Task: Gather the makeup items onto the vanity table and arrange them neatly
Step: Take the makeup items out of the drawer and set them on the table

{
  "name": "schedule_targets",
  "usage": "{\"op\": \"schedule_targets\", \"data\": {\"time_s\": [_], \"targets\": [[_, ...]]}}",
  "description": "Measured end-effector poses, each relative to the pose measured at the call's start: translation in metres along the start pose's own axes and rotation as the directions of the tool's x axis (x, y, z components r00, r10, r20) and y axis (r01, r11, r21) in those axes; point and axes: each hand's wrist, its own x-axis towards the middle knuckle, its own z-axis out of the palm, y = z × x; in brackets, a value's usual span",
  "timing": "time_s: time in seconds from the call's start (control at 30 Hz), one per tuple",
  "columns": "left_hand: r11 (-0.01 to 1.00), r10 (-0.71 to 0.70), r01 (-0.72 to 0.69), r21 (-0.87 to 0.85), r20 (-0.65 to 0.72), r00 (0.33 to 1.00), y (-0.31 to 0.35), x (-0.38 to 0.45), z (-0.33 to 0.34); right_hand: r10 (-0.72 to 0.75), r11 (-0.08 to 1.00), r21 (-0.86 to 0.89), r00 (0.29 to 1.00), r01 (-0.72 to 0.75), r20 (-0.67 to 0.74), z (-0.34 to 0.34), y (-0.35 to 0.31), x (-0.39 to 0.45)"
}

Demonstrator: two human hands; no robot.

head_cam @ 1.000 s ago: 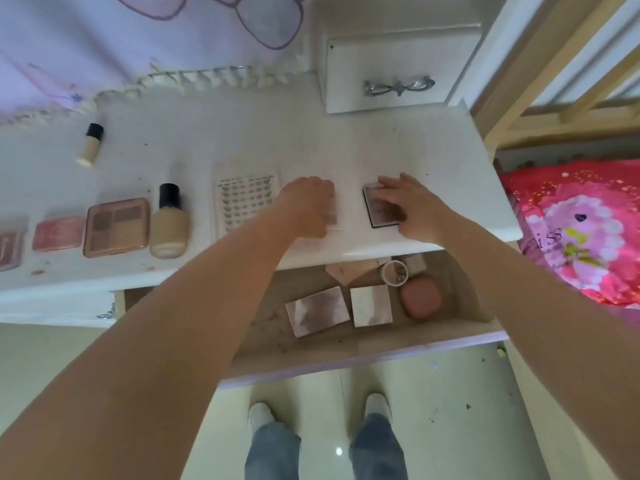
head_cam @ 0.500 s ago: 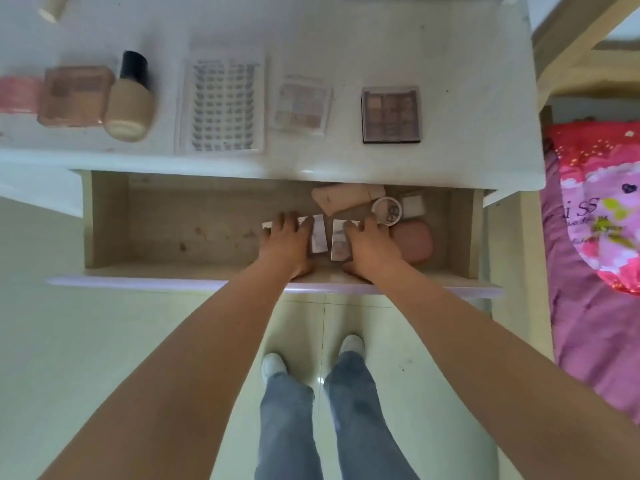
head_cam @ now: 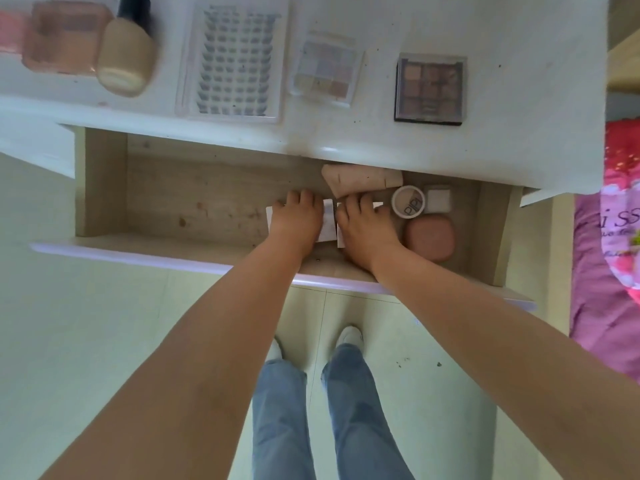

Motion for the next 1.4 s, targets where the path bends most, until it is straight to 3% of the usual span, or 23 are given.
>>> {"op": "schedule_targets", "data": {"time_s": [0.33, 0.47, 0.57, 0.67, 0.73, 0.83, 0.93, 1.17, 1.4], "targets": [[0.998, -0.061, 0.06, 0.026, 0.051, 0.997, -0.019, -0.007, -0.006, -0.039, 0.985, -0.163, 0.997, 0.05, 0.068, 0.006, 0.001, 0.003], [0.998, -0.07, 0.07, 0.01, 0.018, 0.997, -0.029, -0.018, -0.015, -0.016, 0.998, -0.052, 0.996, 0.02, 0.087, 0.0, 0.007, -0.003], [0.999, -0.009, 0.008, -0.036, -0.032, 0.999, -0.03, -0.031, -0.031, -0.02, 0.991, 0.134, 1.0, 0.02, 0.0, -0.015, 0.016, -0.025], [0.993, 0.11, -0.113, -0.018, -0.093, 0.99, -0.023, -0.048, -0.054, 0.009, 0.978, 0.209, 0.994, 0.014, -0.11, -0.033, 0.033, -0.06], [0.973, 0.227, -0.214, 0.088, -0.193, 0.955, -0.016, -0.061, -0.073, 0.073, 0.97, 0.241, 0.978, -0.024, -0.197, -0.05, 0.05, -0.082], [0.937, 0.347, -0.332, 0.106, -0.371, 0.861, -0.004, -0.071, -0.103, 0.174, 0.964, 0.251, 0.913, -0.083, -0.369, -0.077, 0.084, -0.103], [0.915, 0.399, -0.381, 0.133, -0.439, 0.805, 0.011, -0.06, -0.129, 0.262, 0.959, 0.226, 0.841, -0.171, -0.473, -0.093, 0.12, -0.111], [0.923, 0.38, -0.333, 0.19, -0.334, 0.863, 0.053, -0.004, -0.166, 0.417, 0.905, 0.252, 0.836, -0.344, -0.356, -0.081, 0.185, -0.097], [0.917, 0.376, -0.314, 0.246, -0.269, 0.887, 0.063, 0.037, -0.199, 0.29, 0.885, 0.455, 0.879, -0.096, -0.378, -0.072, 0.197, -0.069]]}}
